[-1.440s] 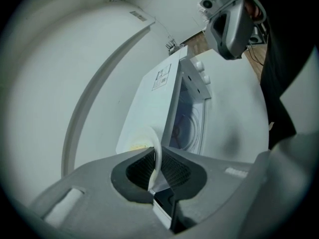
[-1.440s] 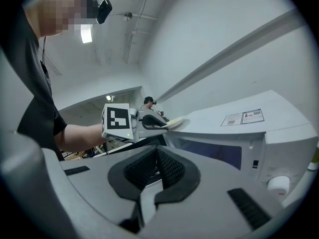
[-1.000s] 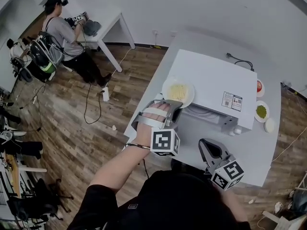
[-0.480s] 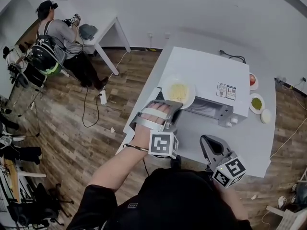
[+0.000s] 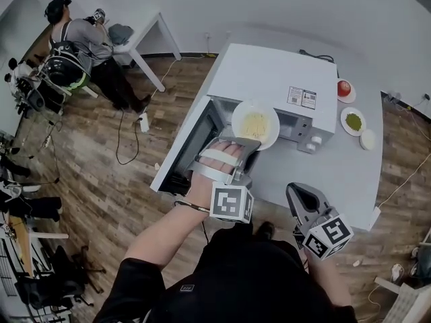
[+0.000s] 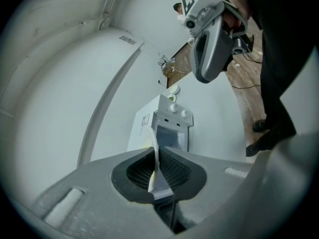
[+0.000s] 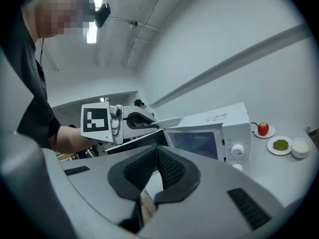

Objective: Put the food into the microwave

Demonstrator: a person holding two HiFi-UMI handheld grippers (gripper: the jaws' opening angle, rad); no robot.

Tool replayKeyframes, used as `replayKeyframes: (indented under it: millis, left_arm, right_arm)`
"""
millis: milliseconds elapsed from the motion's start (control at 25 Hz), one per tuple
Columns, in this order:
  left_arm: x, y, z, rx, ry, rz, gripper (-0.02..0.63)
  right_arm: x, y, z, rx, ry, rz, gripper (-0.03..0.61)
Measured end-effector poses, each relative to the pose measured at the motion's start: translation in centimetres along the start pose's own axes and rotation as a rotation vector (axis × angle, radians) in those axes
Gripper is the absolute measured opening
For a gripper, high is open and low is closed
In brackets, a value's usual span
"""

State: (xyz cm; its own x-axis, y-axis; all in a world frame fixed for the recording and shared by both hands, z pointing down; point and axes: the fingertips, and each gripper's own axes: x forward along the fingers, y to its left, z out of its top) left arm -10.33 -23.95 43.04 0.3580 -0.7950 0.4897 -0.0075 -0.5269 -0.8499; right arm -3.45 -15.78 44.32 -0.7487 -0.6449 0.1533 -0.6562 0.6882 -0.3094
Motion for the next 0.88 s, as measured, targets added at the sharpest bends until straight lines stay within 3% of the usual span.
replayKeyframes:
  millis: [360,880]
  left_arm:
    - [0.3,-5.0,2.9,0.036,-0.015,-0.043,0.029]
    - [7.9,-8.3,-1.4,0.006,-0.021,-0.061,0.031]
  right_arm:
    - [-2.9,-1.3,-2.4,0.008,0.007,-0.026,0.015]
    - [2.4,-3.8,-4.4,-0.03,0.03,-0.014,0.015]
